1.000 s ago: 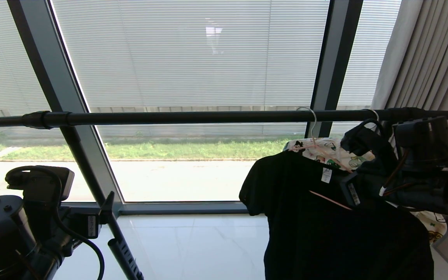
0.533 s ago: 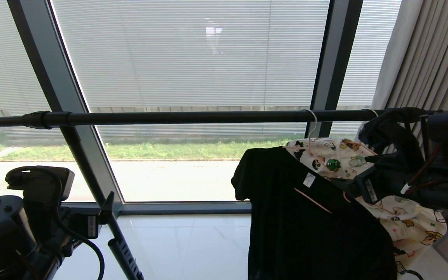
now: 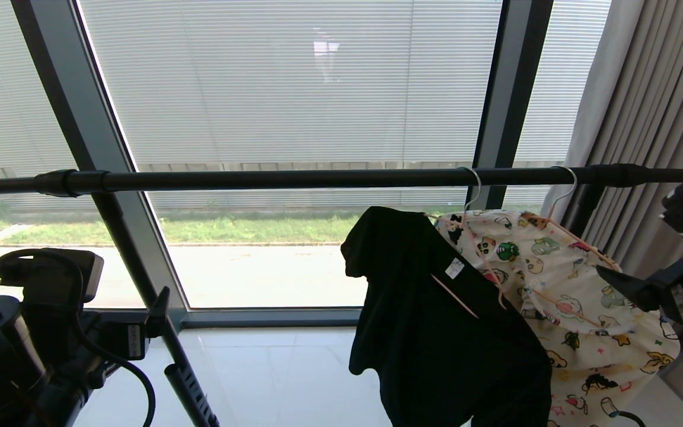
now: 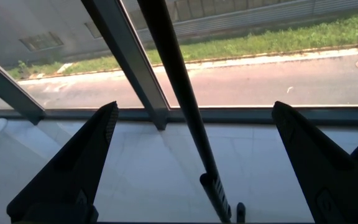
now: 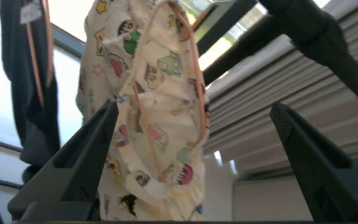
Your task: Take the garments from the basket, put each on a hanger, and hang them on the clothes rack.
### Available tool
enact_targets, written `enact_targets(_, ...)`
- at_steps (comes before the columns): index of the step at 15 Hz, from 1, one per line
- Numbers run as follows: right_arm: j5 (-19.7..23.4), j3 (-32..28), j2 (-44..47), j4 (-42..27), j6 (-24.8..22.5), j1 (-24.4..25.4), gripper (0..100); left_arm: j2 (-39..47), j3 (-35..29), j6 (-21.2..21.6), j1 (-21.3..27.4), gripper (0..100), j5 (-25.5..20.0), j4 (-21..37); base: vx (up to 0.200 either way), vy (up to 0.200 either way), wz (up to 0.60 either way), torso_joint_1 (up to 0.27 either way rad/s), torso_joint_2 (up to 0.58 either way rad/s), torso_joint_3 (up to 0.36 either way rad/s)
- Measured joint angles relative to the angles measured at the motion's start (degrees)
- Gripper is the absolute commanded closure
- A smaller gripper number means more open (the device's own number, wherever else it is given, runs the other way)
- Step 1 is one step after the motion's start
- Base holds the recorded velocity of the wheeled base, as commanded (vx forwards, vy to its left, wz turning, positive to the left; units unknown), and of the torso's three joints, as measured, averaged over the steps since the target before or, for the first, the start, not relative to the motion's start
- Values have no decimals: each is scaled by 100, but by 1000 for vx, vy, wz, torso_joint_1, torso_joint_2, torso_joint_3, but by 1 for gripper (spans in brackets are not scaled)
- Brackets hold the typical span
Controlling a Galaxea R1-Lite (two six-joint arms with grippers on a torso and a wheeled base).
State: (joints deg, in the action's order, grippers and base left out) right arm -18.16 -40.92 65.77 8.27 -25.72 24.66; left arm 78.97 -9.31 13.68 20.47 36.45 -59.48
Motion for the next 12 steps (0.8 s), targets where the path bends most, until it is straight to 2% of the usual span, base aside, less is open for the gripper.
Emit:
enact_targets(1, 2, 113, -213, -1, -44, -177, 0, -45, 33, -13, 0, 0, 6, 2, 0, 0, 0, 0, 0, 0)
enact_targets(3, 2, 322, -552, -9, -71, -413, 0, -98, 89, -22, 0, 0, 17, 2, -200, 0, 0, 5, 0, 2)
enact_targets(12, -4, 556, -909, -9, -132, -510, 0, -179, 146, -24, -33, 0, 17, 0, -200, 0, 0, 2, 1, 3)
